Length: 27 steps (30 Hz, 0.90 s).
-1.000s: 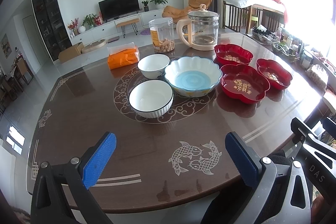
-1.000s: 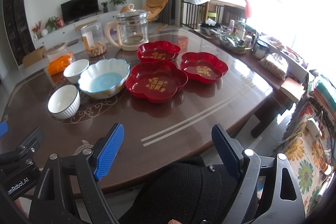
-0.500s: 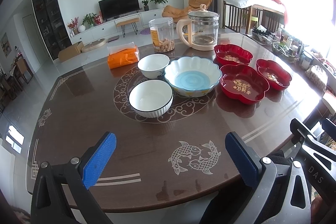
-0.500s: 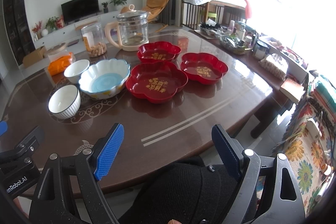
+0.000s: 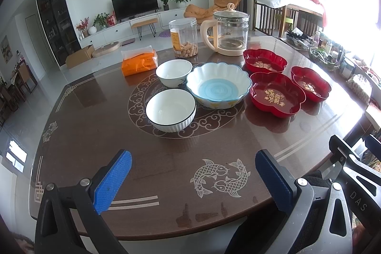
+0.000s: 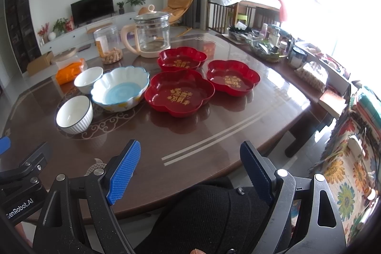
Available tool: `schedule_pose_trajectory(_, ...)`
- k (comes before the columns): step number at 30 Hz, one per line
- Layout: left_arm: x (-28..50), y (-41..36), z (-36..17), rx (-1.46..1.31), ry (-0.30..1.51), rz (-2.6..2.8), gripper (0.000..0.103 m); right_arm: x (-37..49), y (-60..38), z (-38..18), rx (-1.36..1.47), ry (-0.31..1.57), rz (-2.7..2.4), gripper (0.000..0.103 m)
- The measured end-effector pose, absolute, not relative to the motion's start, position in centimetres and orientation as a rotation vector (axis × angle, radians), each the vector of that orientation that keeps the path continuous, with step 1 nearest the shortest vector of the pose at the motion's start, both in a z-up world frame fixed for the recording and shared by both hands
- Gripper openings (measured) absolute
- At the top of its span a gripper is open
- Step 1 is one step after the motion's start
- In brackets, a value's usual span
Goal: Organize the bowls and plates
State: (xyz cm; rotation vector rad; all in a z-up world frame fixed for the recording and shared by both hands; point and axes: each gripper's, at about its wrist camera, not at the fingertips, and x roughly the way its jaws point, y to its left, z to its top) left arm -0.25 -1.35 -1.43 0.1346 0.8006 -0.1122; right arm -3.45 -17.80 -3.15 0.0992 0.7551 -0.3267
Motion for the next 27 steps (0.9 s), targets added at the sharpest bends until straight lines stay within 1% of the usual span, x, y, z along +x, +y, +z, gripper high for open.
schedule_pose_trajectory(11,0.1,-1.4,-1.7,0.138,0.809,-0.112,0.103,-3.3,-17.6,-3.2,0.099,0.757,-0.326,0.088)
schedule_pose_trajectory(20,2.3,-1.7,-3.3,0.088,0.887,-0.149,0.103,-3.3,-18.9,-3.4,0.116,0.712,-0.314,0.088)
schedule_pose_trajectory(24,4.0,-3.1,-3.4,0.072,0.867,-0.187,0.103,-3.2,-21.8,-4.1,0.212,0.651,-0.228,0.088)
schedule_pose_trajectory(27,6.3,-5.7,-3.7,0.086,0.905,-0.281,0.103,-2.5,-24.1,-5.3,0.301,0.677,-0.187,0.088)
